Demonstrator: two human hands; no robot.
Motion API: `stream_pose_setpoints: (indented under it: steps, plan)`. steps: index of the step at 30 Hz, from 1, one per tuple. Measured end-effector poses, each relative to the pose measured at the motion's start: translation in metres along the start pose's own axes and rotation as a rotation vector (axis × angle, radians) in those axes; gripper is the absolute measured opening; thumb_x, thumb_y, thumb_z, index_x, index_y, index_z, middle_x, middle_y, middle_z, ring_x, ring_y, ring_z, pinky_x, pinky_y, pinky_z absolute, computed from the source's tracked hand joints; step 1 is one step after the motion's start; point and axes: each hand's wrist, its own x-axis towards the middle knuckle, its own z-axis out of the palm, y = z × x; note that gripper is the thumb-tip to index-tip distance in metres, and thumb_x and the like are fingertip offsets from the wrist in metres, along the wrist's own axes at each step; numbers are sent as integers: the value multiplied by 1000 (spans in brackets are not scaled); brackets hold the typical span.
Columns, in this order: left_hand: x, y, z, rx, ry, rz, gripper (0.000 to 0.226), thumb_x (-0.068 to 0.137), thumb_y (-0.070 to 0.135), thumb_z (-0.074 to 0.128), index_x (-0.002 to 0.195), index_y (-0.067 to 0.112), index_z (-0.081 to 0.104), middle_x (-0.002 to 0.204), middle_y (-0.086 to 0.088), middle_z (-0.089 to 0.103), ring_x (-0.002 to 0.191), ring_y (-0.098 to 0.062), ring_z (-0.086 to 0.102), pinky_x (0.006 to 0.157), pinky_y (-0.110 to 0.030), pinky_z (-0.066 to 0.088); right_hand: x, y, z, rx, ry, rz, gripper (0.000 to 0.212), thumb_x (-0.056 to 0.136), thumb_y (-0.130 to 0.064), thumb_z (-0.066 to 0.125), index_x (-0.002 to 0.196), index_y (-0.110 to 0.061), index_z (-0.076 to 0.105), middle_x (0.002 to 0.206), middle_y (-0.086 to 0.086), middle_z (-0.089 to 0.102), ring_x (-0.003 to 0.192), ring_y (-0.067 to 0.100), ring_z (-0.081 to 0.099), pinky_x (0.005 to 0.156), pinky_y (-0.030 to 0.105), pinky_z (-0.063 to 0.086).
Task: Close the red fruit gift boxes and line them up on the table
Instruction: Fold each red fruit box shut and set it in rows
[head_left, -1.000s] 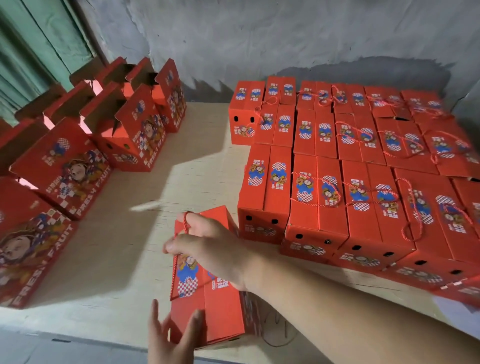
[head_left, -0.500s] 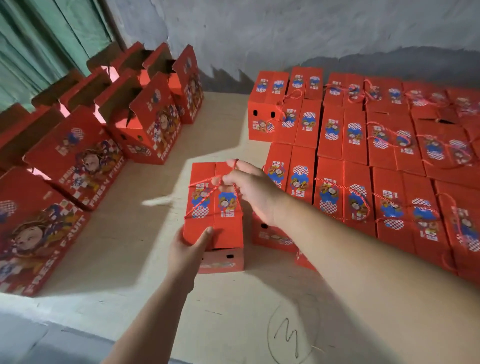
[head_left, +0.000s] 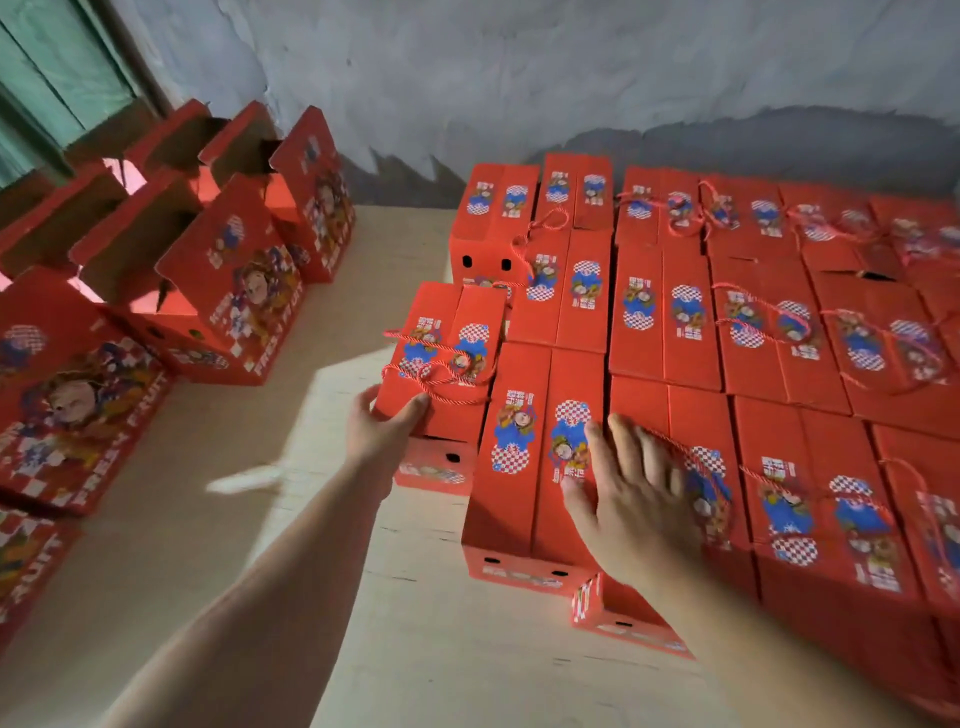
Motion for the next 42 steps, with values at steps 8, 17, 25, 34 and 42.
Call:
stream_pose_setpoints:
  steps: [8, 17, 25, 34, 42]
  plan:
    - [83, 51, 48, 192, -87, 3, 66, 74, 60, 84, 122, 24, 56, 101, 6, 69, 78, -14, 71, 42, -23, 52, 3, 2, 6, 32, 0, 4, 76, 97, -68, 21, 163, -30, 18, 171, -2, 15, 154, 27, 19, 118, 51, 25]
    - [57, 36, 68, 174, 147, 96, 88, 90, 56, 71, 155, 14, 30, 147, -12, 48, 130, -28, 52, 107, -42, 45, 2, 5, 8, 42, -2, -6, 77, 97, -70, 15, 163, -31, 14, 171, -3, 10, 154, 28, 17, 120, 51, 23]
    - [-102, -41, 44, -98, -263, -86, 30, 104, 34, 58, 131, 22, 66, 121, -2, 75, 109, -14, 71, 87, -29, 57, 3, 5, 9, 41, 43, 10, 77, 95, -70, 26, 161, -31, 22, 169, -1, 20, 150, 29, 22, 116, 51, 25]
    - [-185, -41, 10, 247, -266, 221, 29, 105, 11, 50, 133, 12, 61, 114, -6, 72, 105, -22, 69, 94, -40, 56, -1, -29, -7, -3, -22, -170, 63, 99, -46, 38, 159, -26, 29, 169, 8, 18, 153, 34, 16, 120, 54, 17]
    - [-158, -7, -22, 449, -106, 230, 36, 102, 18, 53, 137, 20, 61, 133, 5, 63, 120, -17, 62, 98, -23, 47, 2, -79, -3, 81, -34, -153, 49, 93, -60, 41, 134, -34, 40, 150, 11, 33, 135, 35, 33, 111, 50, 29]
